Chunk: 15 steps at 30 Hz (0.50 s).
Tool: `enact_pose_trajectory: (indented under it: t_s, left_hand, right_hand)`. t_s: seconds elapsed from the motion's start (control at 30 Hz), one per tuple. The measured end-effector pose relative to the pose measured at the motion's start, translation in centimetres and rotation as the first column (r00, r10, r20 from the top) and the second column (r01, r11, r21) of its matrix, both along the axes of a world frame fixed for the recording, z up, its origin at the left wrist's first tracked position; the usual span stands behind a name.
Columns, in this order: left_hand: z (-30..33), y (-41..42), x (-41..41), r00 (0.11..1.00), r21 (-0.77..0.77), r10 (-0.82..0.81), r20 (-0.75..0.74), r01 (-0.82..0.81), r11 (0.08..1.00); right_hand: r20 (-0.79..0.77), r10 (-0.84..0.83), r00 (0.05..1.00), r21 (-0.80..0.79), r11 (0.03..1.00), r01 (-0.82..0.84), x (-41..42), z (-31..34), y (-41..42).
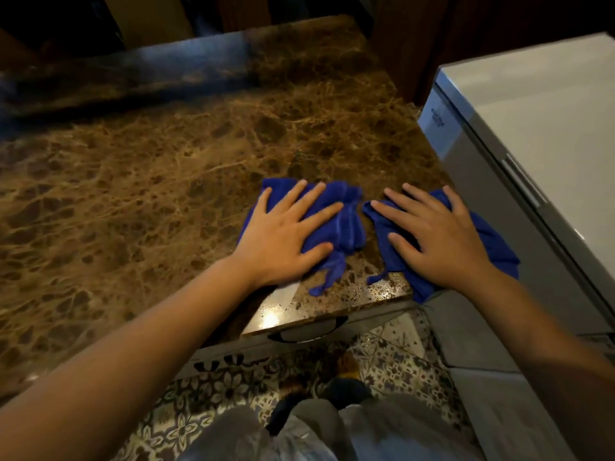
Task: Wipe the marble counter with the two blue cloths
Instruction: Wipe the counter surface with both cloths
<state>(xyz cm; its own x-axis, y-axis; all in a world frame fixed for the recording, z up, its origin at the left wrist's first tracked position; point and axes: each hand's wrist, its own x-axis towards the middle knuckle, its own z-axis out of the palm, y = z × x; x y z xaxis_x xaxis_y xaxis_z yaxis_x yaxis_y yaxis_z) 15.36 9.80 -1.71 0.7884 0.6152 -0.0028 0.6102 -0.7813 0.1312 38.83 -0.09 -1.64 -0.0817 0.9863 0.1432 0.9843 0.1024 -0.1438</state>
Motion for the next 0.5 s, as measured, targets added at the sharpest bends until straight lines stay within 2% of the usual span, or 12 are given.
enact_pose_trajectory:
  t_s: [0.17,0.33,0.43,0.5]
  left_hand:
    - [0.0,-5.5,0.1,0.969,-0.01,-0.248,0.008,0.248,0.969]
    - [0.2,-6.9,-1.2,0.892,-0.06,-0.448,0.056,0.451,0.891]
    - [0.6,-7.0,-3.6,0.856,-0.119,-0.507,0.101,0.516,0.848]
    - [0.9,-7.2,-5.5,0.864,-0.15,-0.479,0.156,0.5,0.853]
  right_hand:
    - [0.015,0.001,1.0,0.002,1.0,-0.001,-0.1,0.1,0.0]
    - [0.037,-0.002,0.999,-0.007,1.0,0.003,-0.1,0.1,0.0]
    - [0.037,-0.01,0.999,-0.014,1.0,0.011,0.0,0.1,0.0]
    - [0.03,-0.008,1.0,-0.019,1.0,0.009,0.0,0.1,0.1]
